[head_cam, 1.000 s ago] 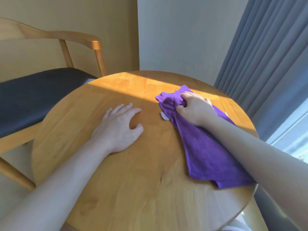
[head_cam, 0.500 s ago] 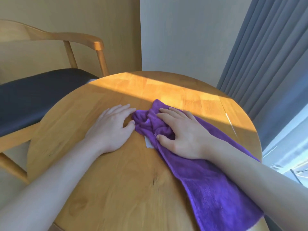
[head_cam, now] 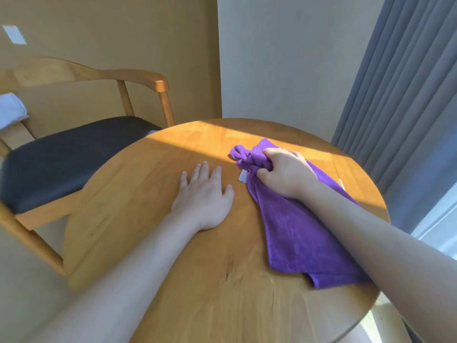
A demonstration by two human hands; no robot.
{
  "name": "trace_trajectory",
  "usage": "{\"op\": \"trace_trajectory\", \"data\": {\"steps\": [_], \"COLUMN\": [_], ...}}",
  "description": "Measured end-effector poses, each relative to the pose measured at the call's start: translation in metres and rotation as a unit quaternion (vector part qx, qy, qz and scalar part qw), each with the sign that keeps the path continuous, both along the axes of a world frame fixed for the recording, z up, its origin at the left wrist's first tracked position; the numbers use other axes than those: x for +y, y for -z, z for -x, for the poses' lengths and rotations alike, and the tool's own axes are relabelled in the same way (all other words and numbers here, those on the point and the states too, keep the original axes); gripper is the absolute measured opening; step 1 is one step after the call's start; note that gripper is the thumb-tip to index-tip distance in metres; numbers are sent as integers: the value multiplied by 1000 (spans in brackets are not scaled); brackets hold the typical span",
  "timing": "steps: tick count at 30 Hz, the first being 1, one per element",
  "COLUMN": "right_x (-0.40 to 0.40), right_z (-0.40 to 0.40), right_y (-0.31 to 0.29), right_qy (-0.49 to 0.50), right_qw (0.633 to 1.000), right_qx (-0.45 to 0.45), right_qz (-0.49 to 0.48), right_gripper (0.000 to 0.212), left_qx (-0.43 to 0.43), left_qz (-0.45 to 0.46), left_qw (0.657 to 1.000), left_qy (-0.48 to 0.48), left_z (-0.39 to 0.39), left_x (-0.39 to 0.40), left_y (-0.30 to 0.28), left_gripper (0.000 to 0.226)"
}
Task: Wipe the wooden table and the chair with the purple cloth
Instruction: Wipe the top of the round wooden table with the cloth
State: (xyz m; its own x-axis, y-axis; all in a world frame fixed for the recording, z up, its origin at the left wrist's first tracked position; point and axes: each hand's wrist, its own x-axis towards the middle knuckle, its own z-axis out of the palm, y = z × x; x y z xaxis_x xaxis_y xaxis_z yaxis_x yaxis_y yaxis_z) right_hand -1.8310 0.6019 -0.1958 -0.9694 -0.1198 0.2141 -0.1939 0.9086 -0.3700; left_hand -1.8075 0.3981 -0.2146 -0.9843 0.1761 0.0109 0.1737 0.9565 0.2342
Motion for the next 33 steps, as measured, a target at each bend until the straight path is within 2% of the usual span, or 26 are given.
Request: {"op": "trace_trajectory", "data": {"steps": [2,4,7,10,14,16,20,23,26,28,30,33], "right_x": [1,4,18,46,75,78,65,50,40,41,47,64], "right_z": [-15,-37,-65,-58,-10,3,-17,-47,-70,-77,-72,-37], "right_y": [-1,-2,2,0,-4,1,3,0,1,4,2,-2], "right_qy": [-38,-103,-178,-136,45,91,30,-56,-110,-119,-111,-19], "right_qw": [999,994,983,989,998,995,998,998,993,992,994,999], "right_qx": [11,16,11,-9,-37,-44,-15,13,11,8,4,-15], "right_qz": [11,20,38,51,24,-6,-57,-28,-38,-30,11,31], "right_gripper": [20,34,41,36,25,25,47,41,55,60,54,45], "left_qx": [14,28,32,36,30,25,31,35,43,43,43,43], "left_qz": [-13,-34,-44,-46,-60,-63,-75,-83,-83,-80,-80,-85], "left_qw": [1000,999,998,997,992,990,990,989,989,989,989,988], "left_qy": [-4,6,32,50,110,125,119,119,119,117,117,118], "left_z": [2,1,-3,-2,-6,-8,-7,-7,-7,-7,-7,-5], "left_x": [3,-3,-9,-5,13,19,17,19,19,18,20,23], "left_y": [0,2,5,4,6,7,5,3,2,2,2,2], "left_gripper": [64,61,59,56,53,53,51,51,50,50,50,51]}}
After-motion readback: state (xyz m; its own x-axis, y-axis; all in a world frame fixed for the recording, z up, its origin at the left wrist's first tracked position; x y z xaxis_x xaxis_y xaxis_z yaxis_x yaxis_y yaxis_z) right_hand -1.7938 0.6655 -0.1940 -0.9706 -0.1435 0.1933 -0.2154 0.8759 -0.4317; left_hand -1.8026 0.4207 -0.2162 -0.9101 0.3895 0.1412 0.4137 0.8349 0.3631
